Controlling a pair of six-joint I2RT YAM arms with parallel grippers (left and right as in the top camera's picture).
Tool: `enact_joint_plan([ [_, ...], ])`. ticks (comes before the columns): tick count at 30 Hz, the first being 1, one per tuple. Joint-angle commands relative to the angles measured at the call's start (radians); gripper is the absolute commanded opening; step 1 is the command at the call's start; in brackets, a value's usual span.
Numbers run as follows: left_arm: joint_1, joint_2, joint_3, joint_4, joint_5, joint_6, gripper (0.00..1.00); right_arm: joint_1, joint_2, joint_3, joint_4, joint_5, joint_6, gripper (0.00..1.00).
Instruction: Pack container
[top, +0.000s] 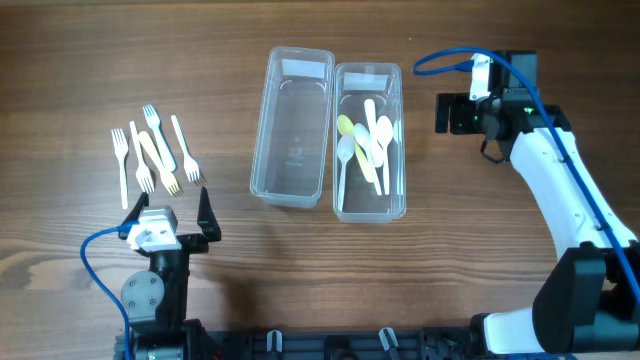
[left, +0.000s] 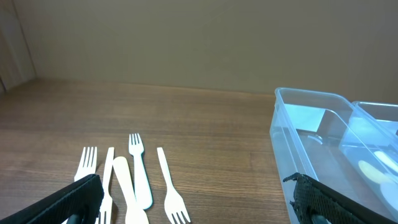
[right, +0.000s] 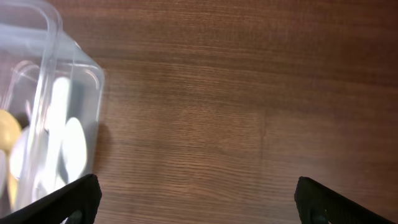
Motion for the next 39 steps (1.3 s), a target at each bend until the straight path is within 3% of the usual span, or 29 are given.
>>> enact_joint_plan([
  [1, -0.006, -0.006, -0.009, 0.003, 0.015, 0.019, 1.00, 0.001, -0.005, 0.002, 0.003, 0.031, -0.075, 1.00],
  [24, -0.006, -0.006, -0.009, 0.004, 0.017, 0.019, 1.00, 0.001, -0.005, 0.002, 0.003, 0.031, -0.076, 1.00],
  [31, -0.006, -0.006, -0.008, 0.057, 0.085, 0.011, 1.00, 0.001, -0.005, 0.002, 0.003, 0.031, -0.076, 1.00],
  [33, -0.006, -0.006, -0.006, 0.097, 0.236, 0.010, 1.00, 0.001, -0.005, 0.002, 0.003, 0.031, -0.076, 1.00],
  [36, -0.006, 0.003, 0.035, 0.050, 0.283, -0.149, 1.00, 0.001, -0.005, 0.002, 0.003, 0.031, -0.076, 1.00],
  [39, -0.006, 0.060, 0.095, -0.058, 0.233, -0.172, 1.00, 0.001, -0.005, 0.002, 0.003, 0.031, -0.076, 1.00],
])
